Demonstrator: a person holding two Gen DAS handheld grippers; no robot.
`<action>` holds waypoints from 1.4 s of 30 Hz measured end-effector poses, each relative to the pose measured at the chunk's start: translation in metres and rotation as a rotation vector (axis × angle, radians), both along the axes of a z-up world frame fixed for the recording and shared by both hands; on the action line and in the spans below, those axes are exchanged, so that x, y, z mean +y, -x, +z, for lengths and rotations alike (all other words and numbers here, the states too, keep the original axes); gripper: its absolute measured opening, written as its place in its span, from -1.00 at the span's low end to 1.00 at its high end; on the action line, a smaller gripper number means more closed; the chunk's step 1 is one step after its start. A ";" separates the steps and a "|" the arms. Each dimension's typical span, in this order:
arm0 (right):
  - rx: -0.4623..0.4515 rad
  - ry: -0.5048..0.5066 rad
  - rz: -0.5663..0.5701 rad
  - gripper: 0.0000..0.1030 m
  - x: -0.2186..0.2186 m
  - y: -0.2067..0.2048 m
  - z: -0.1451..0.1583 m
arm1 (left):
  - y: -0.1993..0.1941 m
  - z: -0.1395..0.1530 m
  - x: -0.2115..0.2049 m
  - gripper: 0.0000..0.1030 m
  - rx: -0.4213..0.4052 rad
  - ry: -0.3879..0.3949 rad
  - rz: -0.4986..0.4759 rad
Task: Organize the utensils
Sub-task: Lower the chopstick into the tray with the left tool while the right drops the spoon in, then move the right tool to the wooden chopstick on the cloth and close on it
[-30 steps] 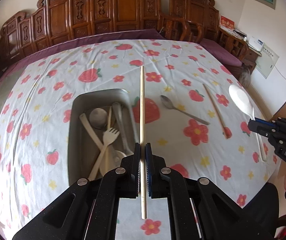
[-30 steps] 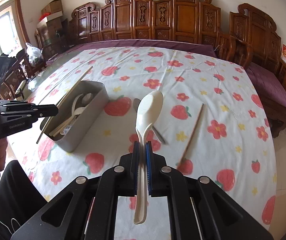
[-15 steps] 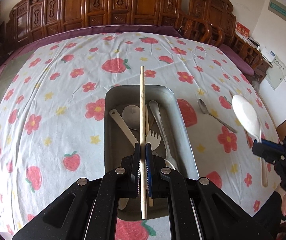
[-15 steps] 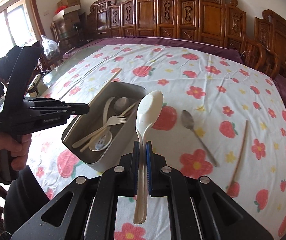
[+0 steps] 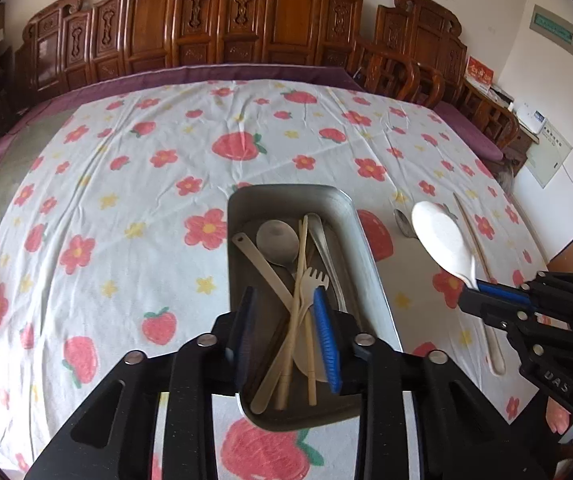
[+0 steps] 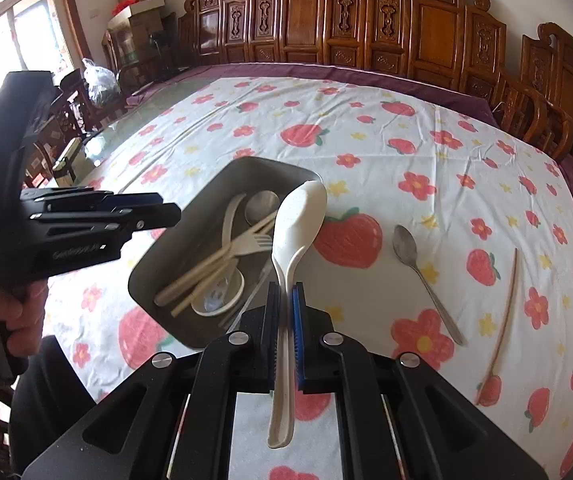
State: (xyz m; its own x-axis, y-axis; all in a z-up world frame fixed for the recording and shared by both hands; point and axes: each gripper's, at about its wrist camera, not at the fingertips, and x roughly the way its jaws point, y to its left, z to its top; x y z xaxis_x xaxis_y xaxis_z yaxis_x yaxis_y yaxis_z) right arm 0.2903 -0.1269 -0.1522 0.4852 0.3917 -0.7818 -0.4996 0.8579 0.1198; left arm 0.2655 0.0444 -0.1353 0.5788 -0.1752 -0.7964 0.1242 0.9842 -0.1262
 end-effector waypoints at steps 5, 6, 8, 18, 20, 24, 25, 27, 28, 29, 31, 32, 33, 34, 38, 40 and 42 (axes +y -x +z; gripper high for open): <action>-0.004 -0.012 0.017 -0.85 0.027 -0.010 0.000 | 0.009 0.013 0.012 -0.14 -0.042 -0.005 0.015; -0.003 -0.013 0.019 -0.85 0.031 -0.013 0.000 | 0.010 0.016 0.016 -0.02 -0.058 -0.009 0.024; 0.007 -0.022 0.021 -0.85 0.042 -0.019 -0.004 | 0.012 0.020 0.022 0.01 -0.074 -0.017 0.036; 0.084 -0.035 0.026 -0.85 0.075 -0.046 -0.035 | 0.007 0.024 0.052 0.41 -0.106 -0.027 0.101; 0.097 -0.032 0.023 -0.85 0.080 -0.050 -0.041 | 0.007 0.024 0.055 0.41 -0.110 -0.028 0.108; 0.111 -0.032 0.022 -0.83 0.085 -0.051 -0.049 | 0.006 0.024 0.059 0.42 -0.110 -0.025 0.117; 0.108 -0.033 0.022 -0.81 0.085 -0.050 -0.049 | 0.006 0.024 0.059 0.43 -0.110 -0.024 0.116; 0.100 -0.044 0.024 -0.81 0.084 -0.048 -0.048 | 0.007 0.023 0.058 0.51 -0.111 -0.027 0.116; 0.097 -0.045 0.026 -0.81 0.083 -0.048 -0.047 | 0.007 0.024 0.059 0.53 -0.113 -0.026 0.116; 0.096 -0.049 0.028 -0.81 0.082 -0.047 -0.046 | 0.007 0.023 0.058 0.53 -0.113 -0.023 0.115; 0.094 -0.068 0.036 -0.81 0.077 -0.046 -0.043 | 0.007 0.022 0.058 0.53 -0.110 -0.026 0.114; 0.090 -0.071 0.034 -0.81 0.074 -0.045 -0.041 | 0.008 0.021 0.057 0.53 -0.109 -0.027 0.112; 0.082 -0.080 0.027 -0.81 0.067 -0.044 -0.038 | 0.008 0.021 0.056 0.54 -0.108 -0.028 0.110; 0.075 -0.089 0.025 -0.81 0.061 -0.042 -0.036 | 0.008 0.020 0.055 0.54 -0.107 -0.029 0.108; 0.028 -0.068 0.006 -0.81 0.029 -0.034 -0.026 | 0.010 0.020 0.048 0.62 -0.109 -0.037 0.096; 0.010 -0.053 -0.004 -0.81 0.012 -0.031 -0.023 | 0.011 0.019 0.044 0.74 -0.108 -0.030 0.084; 0.000 -0.031 -0.022 -0.81 -0.008 -0.029 -0.023 | 0.011 0.016 0.038 0.80 -0.097 -0.013 0.060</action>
State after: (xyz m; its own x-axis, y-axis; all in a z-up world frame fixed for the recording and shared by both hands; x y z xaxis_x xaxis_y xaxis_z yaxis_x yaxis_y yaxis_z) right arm 0.3197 -0.1353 -0.1754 0.4942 0.4049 -0.7693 -0.4810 0.8645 0.1460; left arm 0.2543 0.0824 -0.1189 0.6625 -0.1278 -0.7380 0.0756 0.9917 -0.1038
